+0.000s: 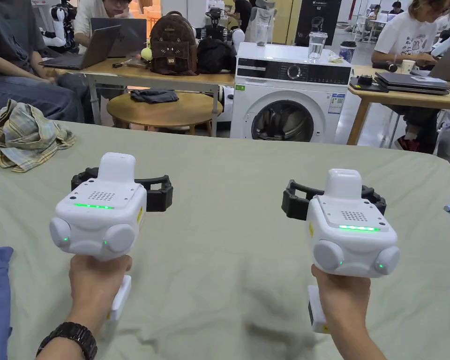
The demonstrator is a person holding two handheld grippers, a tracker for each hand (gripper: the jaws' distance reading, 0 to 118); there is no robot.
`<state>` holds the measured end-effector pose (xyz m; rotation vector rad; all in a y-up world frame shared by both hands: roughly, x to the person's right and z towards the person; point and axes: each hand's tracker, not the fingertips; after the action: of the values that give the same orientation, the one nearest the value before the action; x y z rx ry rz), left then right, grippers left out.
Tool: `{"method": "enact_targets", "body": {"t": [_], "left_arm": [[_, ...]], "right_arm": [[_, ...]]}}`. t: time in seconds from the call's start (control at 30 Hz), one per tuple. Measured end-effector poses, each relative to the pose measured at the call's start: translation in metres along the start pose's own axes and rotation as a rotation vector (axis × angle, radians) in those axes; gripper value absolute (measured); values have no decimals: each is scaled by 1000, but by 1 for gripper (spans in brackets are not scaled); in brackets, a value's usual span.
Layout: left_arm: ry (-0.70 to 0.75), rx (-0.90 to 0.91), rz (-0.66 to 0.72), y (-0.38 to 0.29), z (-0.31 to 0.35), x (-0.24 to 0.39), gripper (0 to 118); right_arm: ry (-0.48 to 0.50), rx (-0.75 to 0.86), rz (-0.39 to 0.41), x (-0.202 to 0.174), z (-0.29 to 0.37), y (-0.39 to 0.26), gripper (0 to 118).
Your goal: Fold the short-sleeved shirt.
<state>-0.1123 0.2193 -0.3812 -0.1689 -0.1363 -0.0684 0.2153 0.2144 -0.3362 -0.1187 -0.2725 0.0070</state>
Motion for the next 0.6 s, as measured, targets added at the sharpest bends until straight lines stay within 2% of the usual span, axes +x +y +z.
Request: {"method": "enact_targets", "body": {"t": [0.6], "left_arm": [[3, -9, -14, -2, 3, 0, 118]], "right_arm": [[2, -9, 20, -8, 6, -1, 118]]}}
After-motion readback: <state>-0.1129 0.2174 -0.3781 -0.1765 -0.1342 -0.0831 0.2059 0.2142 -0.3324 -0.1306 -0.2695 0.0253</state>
